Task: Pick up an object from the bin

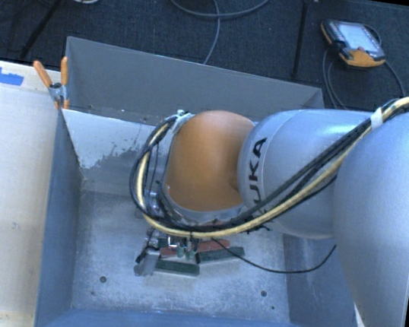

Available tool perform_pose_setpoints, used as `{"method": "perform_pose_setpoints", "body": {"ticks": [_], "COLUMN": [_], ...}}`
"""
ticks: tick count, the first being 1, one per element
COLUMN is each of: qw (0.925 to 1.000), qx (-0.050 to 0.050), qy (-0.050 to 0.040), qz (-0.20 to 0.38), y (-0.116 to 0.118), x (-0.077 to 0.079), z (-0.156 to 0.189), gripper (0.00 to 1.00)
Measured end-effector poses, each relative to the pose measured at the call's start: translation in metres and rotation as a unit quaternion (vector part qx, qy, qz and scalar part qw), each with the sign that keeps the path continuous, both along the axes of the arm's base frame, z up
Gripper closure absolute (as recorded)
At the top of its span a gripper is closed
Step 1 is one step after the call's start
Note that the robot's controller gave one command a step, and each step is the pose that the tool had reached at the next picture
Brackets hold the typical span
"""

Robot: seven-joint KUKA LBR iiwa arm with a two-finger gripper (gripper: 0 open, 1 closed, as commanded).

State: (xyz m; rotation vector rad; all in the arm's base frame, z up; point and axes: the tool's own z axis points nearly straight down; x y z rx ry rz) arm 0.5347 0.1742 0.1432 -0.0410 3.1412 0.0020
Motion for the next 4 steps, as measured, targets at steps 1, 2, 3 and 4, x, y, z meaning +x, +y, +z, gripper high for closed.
{"method": "perform_pose_setpoints", "body": {"ticks": [1,2,3,4], "qw": [0.9982,0.9974,0.9970,0.9846], "qx": [-0.002,-0.001,0.000,0.000], "qy": [-0.0020,-0.0012,0.0022,-0.0004], "qz": [0.059,0.072,0.077,0.175], "y": [-0.022,-0.039,-0.057,-0.129], "x": [0.051,0.050,0.047,0.049], "z": [-0.033,-0.042,-0.040,-0.057], "gripper": [0.00,0.00,0.00,1.00]}}
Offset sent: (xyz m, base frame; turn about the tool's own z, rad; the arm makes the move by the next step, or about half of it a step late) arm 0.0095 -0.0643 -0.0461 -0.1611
